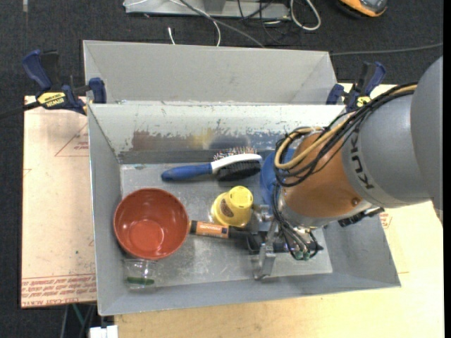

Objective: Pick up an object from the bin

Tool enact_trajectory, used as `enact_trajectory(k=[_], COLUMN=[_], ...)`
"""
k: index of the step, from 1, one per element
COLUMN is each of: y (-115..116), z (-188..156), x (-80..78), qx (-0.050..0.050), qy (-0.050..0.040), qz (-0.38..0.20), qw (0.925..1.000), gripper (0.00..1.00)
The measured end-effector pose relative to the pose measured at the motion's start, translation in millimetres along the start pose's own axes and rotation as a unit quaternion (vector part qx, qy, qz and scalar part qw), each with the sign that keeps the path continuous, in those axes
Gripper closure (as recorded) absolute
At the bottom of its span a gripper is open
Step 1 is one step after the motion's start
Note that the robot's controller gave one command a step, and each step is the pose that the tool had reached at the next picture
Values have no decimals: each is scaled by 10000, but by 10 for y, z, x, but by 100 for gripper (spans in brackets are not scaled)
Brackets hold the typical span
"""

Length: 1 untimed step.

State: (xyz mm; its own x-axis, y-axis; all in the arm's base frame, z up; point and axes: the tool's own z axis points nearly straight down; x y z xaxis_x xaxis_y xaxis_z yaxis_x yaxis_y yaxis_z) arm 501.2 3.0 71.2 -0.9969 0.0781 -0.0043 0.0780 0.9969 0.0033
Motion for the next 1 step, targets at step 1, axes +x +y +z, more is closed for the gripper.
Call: enact_trajectory(k=[1], y=[-115], z=[-22], x=[163], qx=[-4], qy=[-72], qz=[257], qw=[9996], gripper=[100])
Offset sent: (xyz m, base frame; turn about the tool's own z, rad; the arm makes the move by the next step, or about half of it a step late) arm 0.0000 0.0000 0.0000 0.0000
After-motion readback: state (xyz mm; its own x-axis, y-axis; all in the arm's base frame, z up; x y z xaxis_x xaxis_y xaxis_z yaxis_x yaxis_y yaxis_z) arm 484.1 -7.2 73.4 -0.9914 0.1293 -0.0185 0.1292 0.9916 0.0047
